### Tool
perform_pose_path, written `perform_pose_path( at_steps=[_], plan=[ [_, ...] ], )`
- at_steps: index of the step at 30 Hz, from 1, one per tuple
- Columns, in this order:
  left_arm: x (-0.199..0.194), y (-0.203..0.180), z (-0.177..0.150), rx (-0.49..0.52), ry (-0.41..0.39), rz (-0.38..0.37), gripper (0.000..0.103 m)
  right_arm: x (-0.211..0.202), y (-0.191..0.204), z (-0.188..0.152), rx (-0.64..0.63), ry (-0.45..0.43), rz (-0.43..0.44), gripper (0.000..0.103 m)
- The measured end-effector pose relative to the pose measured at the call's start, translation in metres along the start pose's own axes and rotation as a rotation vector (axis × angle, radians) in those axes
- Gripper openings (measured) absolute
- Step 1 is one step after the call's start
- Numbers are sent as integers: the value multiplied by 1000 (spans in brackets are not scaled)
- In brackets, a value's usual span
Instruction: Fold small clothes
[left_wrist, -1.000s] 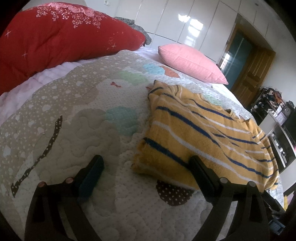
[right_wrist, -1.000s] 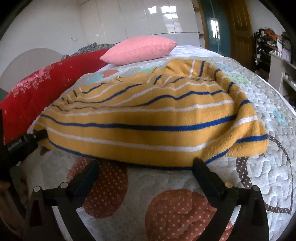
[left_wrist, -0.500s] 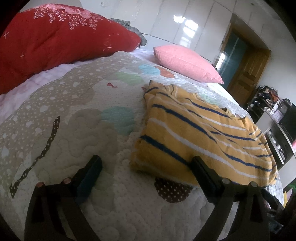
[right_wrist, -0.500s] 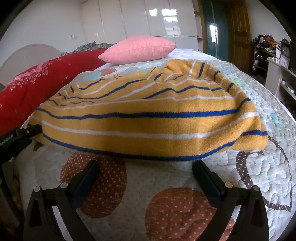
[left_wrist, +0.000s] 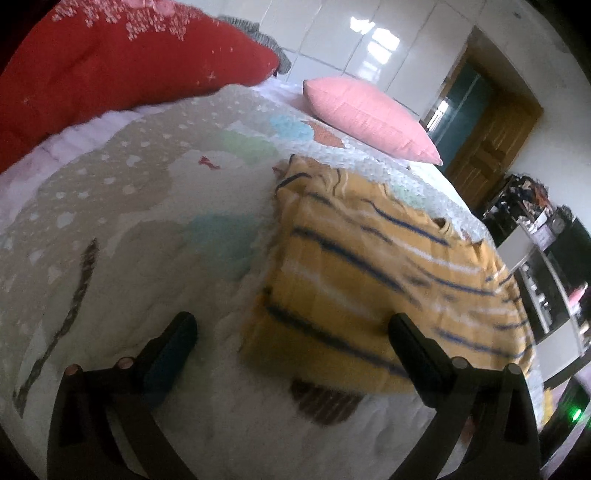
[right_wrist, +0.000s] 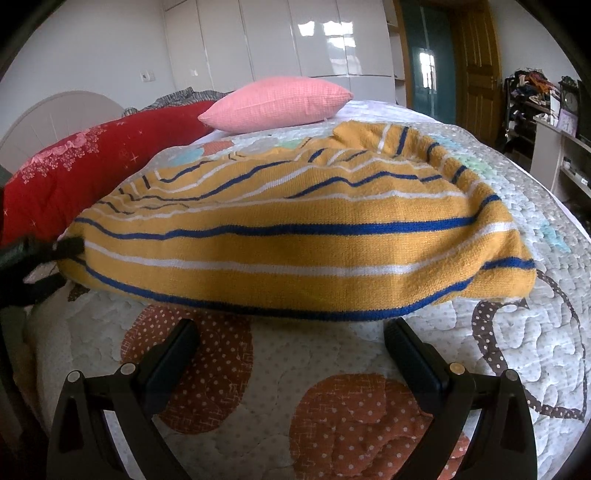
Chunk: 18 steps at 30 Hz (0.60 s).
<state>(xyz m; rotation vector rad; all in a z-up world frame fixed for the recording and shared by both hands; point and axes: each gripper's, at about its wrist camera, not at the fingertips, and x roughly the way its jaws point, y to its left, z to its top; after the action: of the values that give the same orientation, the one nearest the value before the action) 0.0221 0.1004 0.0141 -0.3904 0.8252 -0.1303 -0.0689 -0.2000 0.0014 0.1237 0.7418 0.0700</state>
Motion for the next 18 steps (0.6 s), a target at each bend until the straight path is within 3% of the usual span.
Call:
perform_pose_path(
  at_steps=[3, 18],
  plan=[
    [14, -1, 12, -43, 39, -70, 103, 0, 0, 0, -4, -2, -2, 103],
    [21, 1, 6, -35, 12, -99, 103, 2, 2, 1, -8, -5, -11, 103]
  ],
)
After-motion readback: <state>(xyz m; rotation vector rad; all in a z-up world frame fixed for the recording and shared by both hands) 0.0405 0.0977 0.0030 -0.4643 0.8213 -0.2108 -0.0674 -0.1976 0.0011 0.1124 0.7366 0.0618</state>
